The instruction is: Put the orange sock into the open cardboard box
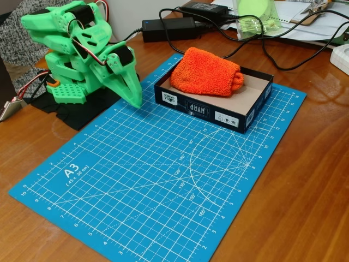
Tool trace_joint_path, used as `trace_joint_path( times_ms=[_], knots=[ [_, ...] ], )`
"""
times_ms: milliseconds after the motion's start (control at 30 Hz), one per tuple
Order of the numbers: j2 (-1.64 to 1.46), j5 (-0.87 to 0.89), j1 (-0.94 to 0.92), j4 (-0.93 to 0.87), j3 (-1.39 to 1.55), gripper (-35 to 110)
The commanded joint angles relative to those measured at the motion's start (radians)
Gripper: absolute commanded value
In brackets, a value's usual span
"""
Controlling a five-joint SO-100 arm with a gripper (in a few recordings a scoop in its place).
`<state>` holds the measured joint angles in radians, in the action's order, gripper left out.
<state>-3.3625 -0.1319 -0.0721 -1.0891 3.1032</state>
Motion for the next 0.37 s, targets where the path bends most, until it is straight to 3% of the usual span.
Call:
trace_joint_path(
  times_ms=[0,333],
  knots=[
    [-0.018,0.048,0.025,-0.06,-0.032,0],
    [-0.018,0.077,-0.02,-0.057,-0.034,0]
  ],
)
